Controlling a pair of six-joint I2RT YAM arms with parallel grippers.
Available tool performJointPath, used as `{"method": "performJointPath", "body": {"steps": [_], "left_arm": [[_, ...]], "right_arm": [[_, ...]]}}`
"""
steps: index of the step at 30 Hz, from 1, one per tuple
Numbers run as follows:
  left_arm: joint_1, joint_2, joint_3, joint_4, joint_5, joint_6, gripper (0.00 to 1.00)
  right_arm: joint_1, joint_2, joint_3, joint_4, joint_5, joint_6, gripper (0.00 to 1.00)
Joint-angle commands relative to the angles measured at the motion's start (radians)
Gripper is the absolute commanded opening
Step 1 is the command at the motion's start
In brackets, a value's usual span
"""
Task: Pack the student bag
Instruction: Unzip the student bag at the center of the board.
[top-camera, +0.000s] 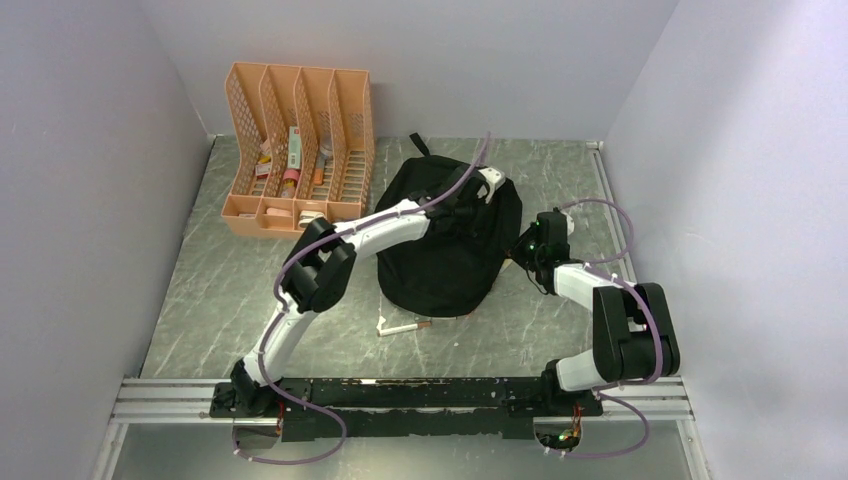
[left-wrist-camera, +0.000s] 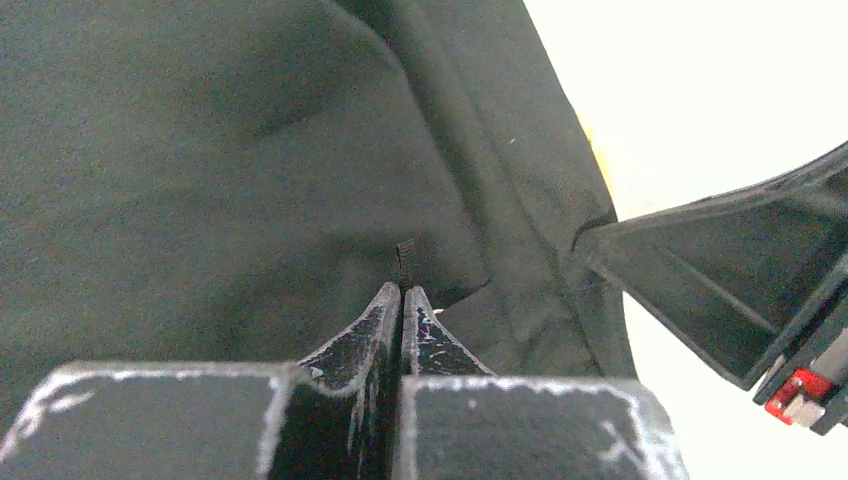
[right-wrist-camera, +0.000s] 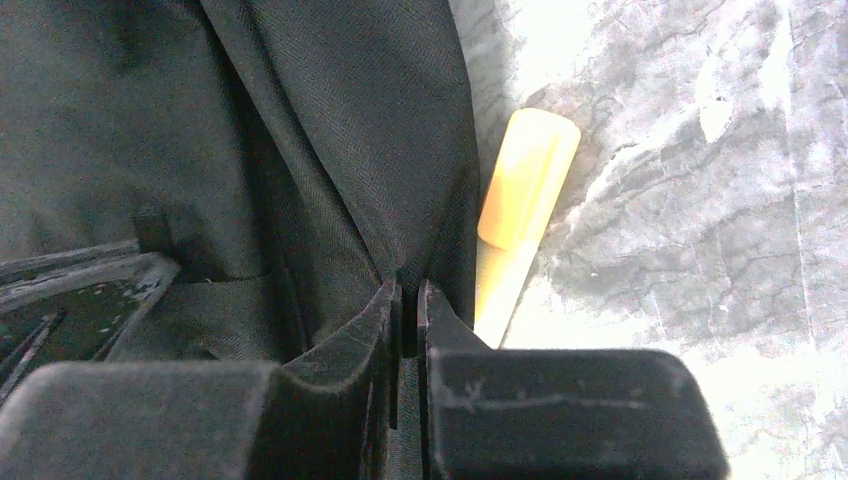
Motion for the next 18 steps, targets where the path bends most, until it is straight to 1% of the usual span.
{"method": "performJointPath", "body": {"steps": [1,7,18], "left_arm": [[0.033,-0.096,-0.069,0.045,-0.030,-0.006,0.05],[0.079,-0.144,-0.118,0.040,-0.054,0.010,0.05],[0.198,-0.225,-0.221,0.051,-0.099,0.030,0.05]], "right_arm": [[-0.005,-0.011,-0.025,-0.056,0.084,0.001,0.00],[-0.005,-0.017,-0.039,-0.052,0.087,0.010,0.00],[-0.005,-0.022,-0.050,-0.049,0.101,0.009,0.00]]}}
